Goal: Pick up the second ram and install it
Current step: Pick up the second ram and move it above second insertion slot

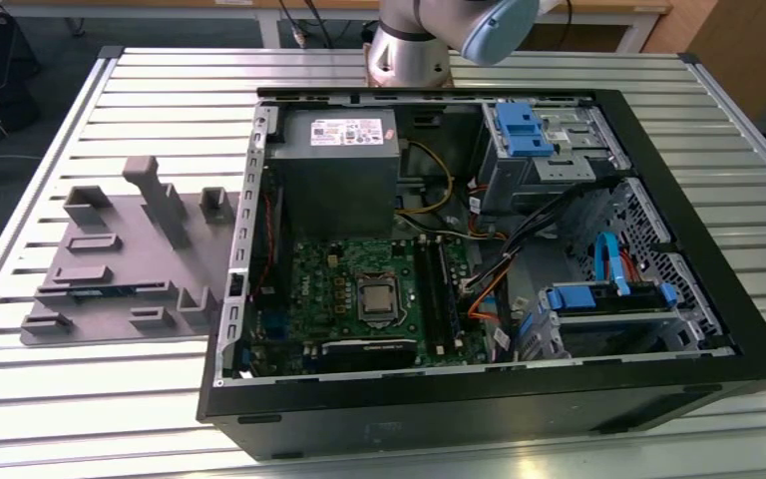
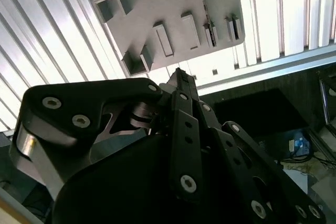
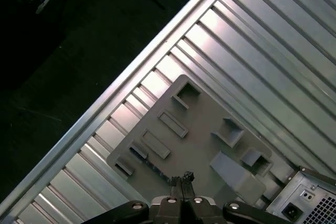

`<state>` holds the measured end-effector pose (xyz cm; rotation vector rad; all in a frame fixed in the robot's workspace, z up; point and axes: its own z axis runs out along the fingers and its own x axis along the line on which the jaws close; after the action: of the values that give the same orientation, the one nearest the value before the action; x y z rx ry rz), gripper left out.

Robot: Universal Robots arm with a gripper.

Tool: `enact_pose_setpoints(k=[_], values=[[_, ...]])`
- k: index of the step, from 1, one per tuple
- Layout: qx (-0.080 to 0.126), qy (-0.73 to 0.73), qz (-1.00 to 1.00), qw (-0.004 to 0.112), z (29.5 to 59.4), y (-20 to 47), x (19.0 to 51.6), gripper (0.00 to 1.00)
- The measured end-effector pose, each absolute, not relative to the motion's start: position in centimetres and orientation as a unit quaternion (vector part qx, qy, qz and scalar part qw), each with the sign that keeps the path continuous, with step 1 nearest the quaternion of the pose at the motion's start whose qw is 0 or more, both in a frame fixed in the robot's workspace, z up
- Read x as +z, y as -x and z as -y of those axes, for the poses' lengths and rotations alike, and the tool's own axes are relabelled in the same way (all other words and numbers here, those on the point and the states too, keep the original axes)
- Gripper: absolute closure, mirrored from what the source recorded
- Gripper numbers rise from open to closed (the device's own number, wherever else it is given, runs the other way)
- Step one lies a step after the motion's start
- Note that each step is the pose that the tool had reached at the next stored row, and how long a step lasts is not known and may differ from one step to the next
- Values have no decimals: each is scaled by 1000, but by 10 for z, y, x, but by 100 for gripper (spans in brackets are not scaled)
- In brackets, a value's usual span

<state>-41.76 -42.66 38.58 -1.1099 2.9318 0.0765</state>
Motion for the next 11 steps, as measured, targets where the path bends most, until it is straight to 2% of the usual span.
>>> enact_pose_setpoints(k=[11], values=[[24,380,-925,2,427,418,386,89]])
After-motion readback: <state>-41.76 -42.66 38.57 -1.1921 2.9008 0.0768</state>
